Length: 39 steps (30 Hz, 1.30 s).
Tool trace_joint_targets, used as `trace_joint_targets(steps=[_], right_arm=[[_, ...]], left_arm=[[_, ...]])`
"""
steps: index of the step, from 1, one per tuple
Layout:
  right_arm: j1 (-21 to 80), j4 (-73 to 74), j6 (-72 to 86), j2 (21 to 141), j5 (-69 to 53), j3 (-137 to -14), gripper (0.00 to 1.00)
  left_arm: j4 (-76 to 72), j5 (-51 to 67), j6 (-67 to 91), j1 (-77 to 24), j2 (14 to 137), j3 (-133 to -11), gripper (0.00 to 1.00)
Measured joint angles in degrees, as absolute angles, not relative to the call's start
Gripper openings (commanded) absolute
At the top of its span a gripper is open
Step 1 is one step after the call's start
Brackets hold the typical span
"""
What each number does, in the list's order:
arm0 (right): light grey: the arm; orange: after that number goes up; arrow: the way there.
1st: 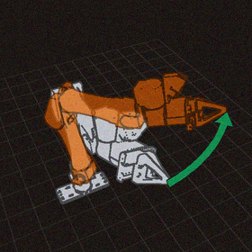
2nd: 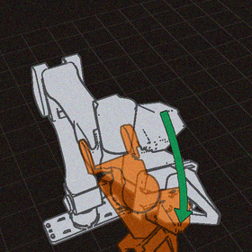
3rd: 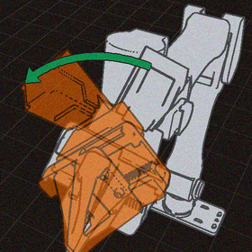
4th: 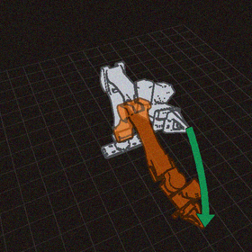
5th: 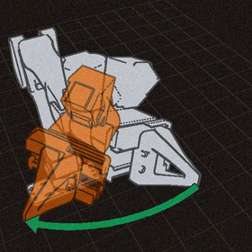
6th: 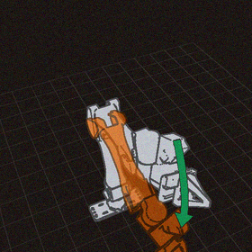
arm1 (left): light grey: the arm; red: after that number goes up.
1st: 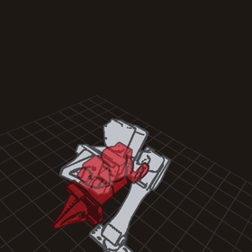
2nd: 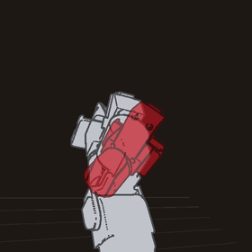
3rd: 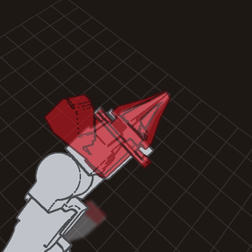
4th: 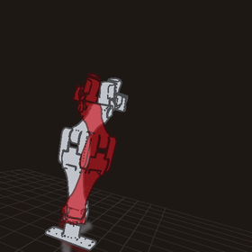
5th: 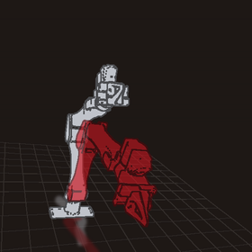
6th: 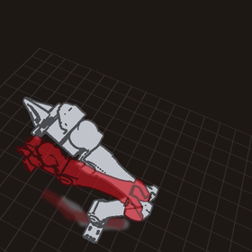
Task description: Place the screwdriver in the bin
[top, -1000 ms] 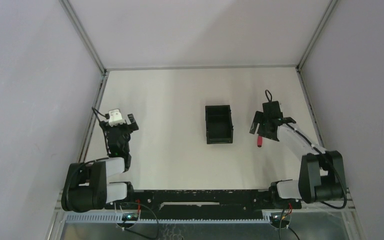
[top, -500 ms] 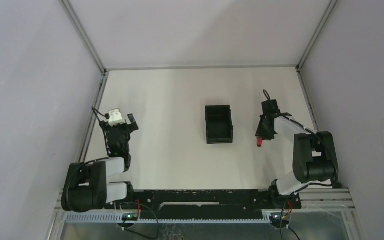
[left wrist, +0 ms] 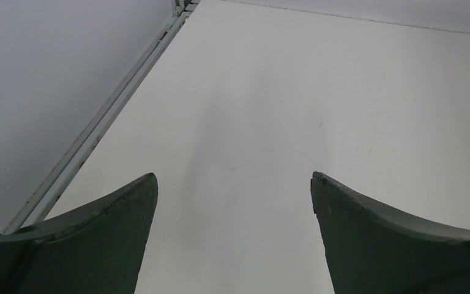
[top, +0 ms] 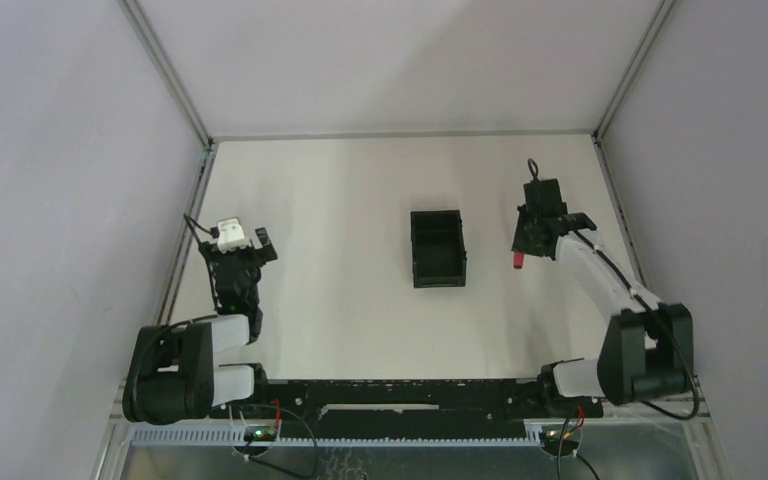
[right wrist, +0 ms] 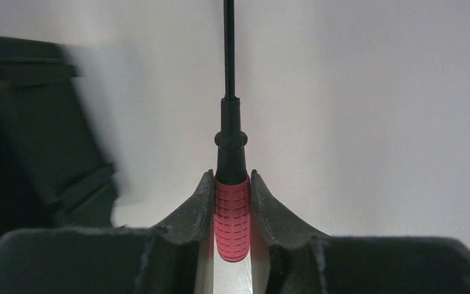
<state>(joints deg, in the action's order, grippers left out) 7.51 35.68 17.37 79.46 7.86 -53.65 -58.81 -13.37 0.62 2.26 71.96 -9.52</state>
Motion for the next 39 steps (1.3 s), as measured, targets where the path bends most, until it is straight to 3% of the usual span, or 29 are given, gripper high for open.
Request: trace_joint_targets(steps=[7,14,39], right_arm=[[22.44,35.33,8.78,67.88,6.81,-59.18,0.15],[32.29,32.56,1.76,64.75,3.36,-60.40,0.18],[35.62,25.26,-2.70,91.15,6.35,-60.45,0.17]], left_arm=[[-58.81,-13.37,0.62,2.26,71.96,-9.52,1.00],[-58.81,-13.37,0.62,2.26,71.96,-9.52,1.00],[-58.81,-13.37,0.62,2.26,71.96,-9.52,1.00]])
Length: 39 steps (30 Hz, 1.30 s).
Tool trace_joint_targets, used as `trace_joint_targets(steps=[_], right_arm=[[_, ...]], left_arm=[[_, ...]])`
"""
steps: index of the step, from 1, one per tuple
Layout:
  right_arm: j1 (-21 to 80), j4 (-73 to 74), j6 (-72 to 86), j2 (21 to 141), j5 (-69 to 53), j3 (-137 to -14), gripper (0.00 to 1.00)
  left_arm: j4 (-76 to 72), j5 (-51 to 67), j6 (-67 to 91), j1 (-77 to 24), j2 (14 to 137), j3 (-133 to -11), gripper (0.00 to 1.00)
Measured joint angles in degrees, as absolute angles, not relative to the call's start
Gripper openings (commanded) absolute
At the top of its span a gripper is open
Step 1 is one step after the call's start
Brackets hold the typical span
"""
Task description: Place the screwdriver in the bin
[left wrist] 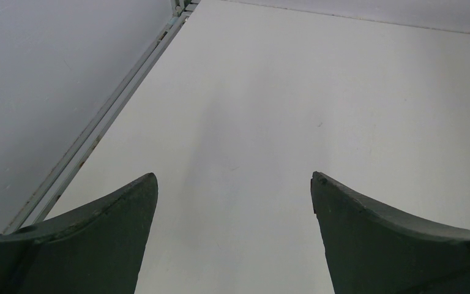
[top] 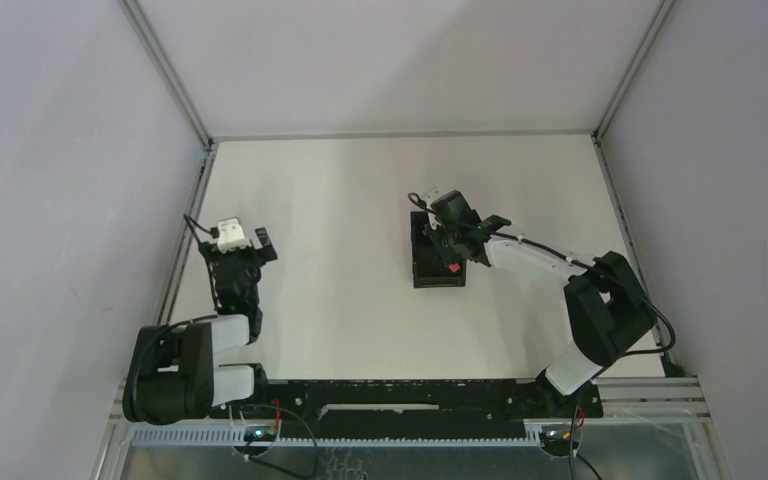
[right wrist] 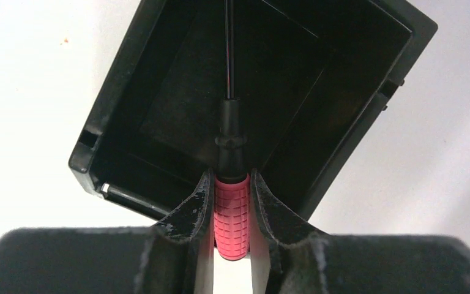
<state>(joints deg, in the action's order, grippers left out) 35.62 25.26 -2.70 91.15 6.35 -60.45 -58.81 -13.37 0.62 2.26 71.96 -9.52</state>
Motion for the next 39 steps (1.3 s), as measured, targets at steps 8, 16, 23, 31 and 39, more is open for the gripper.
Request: trace_joint_targets(steps=[8,16,23,31,39], right_arm=[[35.62,24.10,-2.15,93.60,7.18,-60.45,0.34],[35.68,23.97,-0.51,93.76,7.88,-60.45,0.53],[36.23,23.57,0.32,91.85,7.29,-60.45,0.56],[34.85,26.00,7.05,80.82,12.01,-62.76,0.99],[17.21,35.38,14.13,68.69,17.91,-63.29,1.00]], left_arm=[[-58.81,-13.37,0.62,2.26,71.96,-9.52,1.00],[-58.81,-13.37,0.62,2.26,71.96,-9.52,1.00],[-58.81,-13.37,0.60,2.26,71.96,-9.52,1.00],[-58.81,-13.37,0.62,2.26,71.96,-9.52,1.00],[-58.81,-13.37,0.60,2.26,71.96,-9.52,1.00]])
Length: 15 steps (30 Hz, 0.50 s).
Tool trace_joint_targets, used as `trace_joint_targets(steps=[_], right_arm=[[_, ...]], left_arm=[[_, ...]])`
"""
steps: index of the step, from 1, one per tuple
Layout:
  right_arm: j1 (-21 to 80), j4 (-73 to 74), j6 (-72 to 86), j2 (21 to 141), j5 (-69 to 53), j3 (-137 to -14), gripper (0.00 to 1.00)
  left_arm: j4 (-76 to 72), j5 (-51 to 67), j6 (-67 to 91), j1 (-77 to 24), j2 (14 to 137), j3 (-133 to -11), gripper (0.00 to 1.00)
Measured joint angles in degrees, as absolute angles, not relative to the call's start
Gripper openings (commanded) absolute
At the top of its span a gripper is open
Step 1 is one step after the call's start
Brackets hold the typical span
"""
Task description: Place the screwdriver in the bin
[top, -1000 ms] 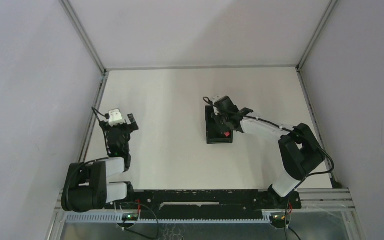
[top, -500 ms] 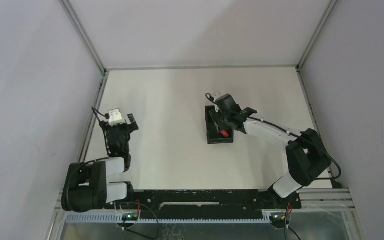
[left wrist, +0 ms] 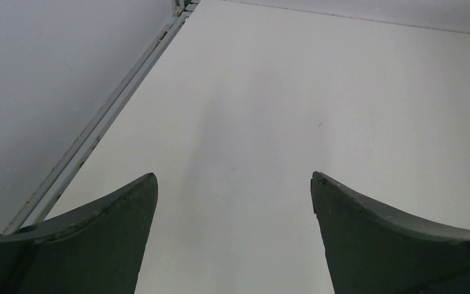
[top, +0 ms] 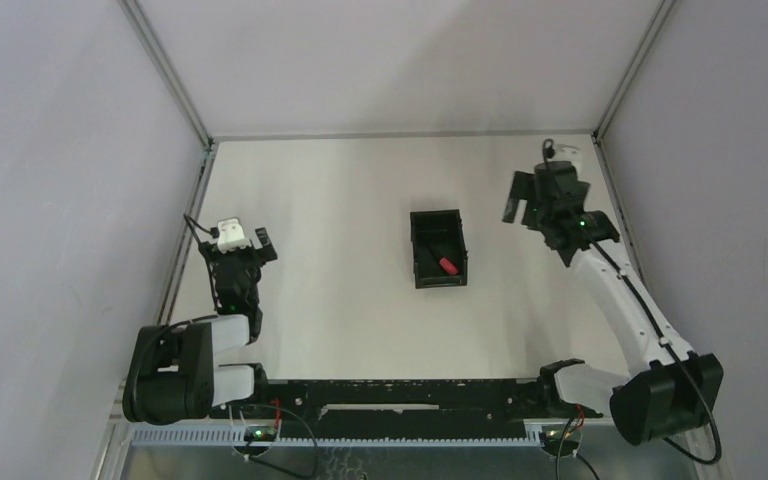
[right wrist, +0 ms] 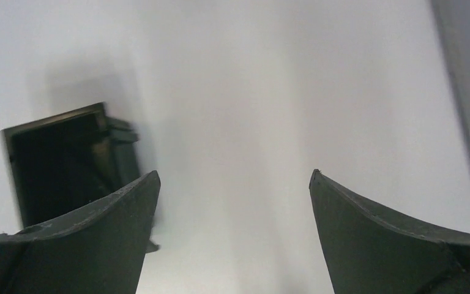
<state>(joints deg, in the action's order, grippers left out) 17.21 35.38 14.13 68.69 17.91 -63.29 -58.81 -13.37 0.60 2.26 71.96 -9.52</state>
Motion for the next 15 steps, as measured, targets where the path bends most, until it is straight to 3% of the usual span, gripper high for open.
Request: trace_joint_targets(steps=[7,15], right_arm=[[3.75,40.14,14.37,64.18,18.81,-62.22,1.00],[1.04,39.42,14.50,60.34,15.25,-57.39,1.00]], left_arm=[[-58.81,-13.37,0.62,2.26,71.96,-9.52,1.00],[-58.81,-13.37,0.62,2.26,71.96,-9.52,1.00]])
